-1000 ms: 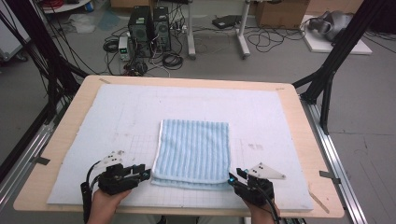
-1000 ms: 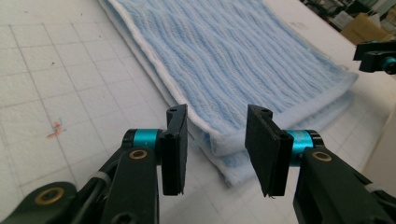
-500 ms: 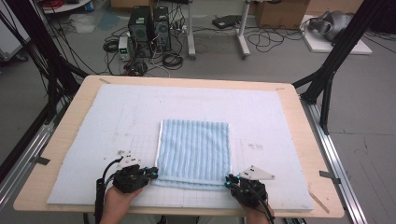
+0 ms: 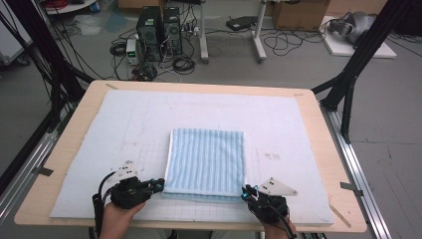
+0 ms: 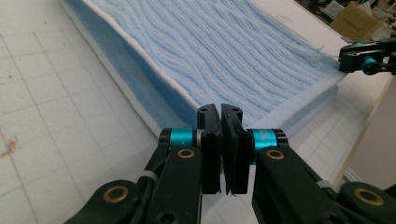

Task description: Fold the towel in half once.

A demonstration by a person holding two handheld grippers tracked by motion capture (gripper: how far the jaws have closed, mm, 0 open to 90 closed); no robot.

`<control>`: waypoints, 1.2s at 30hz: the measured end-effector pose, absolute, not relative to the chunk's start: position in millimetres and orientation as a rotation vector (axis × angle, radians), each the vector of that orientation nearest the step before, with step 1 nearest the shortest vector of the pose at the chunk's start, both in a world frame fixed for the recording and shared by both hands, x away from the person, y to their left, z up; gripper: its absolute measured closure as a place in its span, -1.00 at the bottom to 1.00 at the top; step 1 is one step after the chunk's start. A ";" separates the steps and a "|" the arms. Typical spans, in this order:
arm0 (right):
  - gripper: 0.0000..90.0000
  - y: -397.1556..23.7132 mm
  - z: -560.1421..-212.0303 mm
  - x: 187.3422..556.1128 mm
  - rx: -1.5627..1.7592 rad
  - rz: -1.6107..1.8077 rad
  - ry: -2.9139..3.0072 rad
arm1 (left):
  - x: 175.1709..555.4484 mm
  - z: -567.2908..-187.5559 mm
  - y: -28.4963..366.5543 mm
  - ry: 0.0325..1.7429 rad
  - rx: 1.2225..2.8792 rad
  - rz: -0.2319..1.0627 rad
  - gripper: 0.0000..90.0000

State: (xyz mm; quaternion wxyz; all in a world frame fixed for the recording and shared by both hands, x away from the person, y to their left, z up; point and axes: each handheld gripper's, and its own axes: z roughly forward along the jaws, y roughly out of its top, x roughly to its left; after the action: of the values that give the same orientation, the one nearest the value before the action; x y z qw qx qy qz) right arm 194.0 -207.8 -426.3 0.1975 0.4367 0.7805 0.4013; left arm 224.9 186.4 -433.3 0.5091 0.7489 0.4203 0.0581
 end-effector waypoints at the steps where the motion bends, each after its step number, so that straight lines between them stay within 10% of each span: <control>1: 0.76 -207.7 -425.7 192.3 1.215 1.122 2.190 | 222.9 -434.7 186.5 1.014 1.809 0.137 0.91; 7: 0.73 -207.6 -431.2 184.9 1.232 1.092 2.210 | 216.9 -444.6 187.3 1.021 1.847 0.118 0.91; 12: 0.40 -212.9 -436.4 187.8 1.303 1.085 2.171 | 221.3 -443.7 187.8 1.066 1.837 0.179 0.43; 23: 0.64 -201.3 -433.8 218.7 1.268 1.152 2.179 | 264.0 -433.8 165.6 1.012 1.857 0.208 0.62; 36: 0.47 -205.8 -445.9 224.9 1.310 1.116 2.263 | 271.3 -447.0 156.1 1.044 1.966 0.244 0.64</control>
State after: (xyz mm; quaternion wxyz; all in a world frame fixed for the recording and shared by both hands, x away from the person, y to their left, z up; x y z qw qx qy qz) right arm 224.9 -205.8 -445.9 0.1486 0.4557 0.7871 0.3882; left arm 271.3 156.1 -447.0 0.4357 0.7902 0.4196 0.0982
